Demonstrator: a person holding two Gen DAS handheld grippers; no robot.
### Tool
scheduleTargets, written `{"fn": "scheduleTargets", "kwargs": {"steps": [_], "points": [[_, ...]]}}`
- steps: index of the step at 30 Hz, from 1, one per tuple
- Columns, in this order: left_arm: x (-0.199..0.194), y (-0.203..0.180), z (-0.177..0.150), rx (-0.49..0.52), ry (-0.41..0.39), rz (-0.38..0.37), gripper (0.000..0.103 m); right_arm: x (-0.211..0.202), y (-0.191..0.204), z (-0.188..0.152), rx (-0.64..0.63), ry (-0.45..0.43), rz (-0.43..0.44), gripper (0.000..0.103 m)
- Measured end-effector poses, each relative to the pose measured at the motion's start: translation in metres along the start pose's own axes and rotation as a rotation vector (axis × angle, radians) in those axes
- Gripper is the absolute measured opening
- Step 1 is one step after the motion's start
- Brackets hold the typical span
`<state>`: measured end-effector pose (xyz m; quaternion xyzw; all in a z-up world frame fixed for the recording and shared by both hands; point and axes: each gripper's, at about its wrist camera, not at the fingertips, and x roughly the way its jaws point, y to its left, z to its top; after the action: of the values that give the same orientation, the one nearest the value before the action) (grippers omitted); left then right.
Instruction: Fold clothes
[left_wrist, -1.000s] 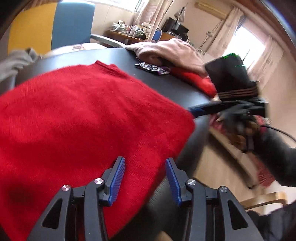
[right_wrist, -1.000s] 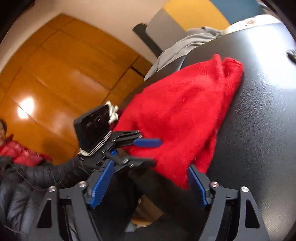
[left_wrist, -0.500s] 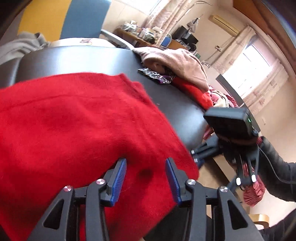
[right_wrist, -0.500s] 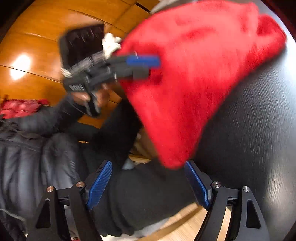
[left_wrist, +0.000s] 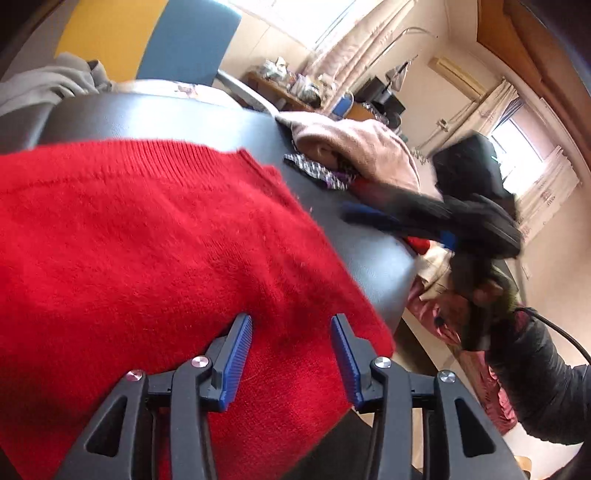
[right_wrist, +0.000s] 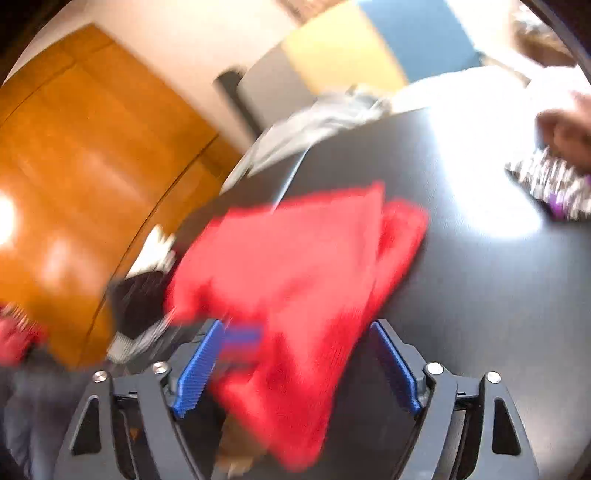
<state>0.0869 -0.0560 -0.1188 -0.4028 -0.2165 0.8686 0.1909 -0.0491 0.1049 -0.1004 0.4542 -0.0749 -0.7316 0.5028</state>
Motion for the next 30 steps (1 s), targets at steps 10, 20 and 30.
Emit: {"fn": "scheduleTargets", "kwargs": {"steps": [10, 20, 30], "points": [[-0.032, 0.023, -0.014, -0.055, -0.091, 0.082, 0.047, 0.088, 0.020, 0.017, -0.317, 0.090, -0.572, 0.014], [0.009, -0.006, -0.018, -0.097, -0.007, -0.077, 0.046, 0.068, -0.013, 0.030, -0.382, 0.145, -0.875, 0.018], [-0.162, 0.047, -0.045, -0.173, -0.300, 0.041, 0.050, 0.054, 0.078, 0.050, -0.328, -0.051, -0.505, 0.067]]}}
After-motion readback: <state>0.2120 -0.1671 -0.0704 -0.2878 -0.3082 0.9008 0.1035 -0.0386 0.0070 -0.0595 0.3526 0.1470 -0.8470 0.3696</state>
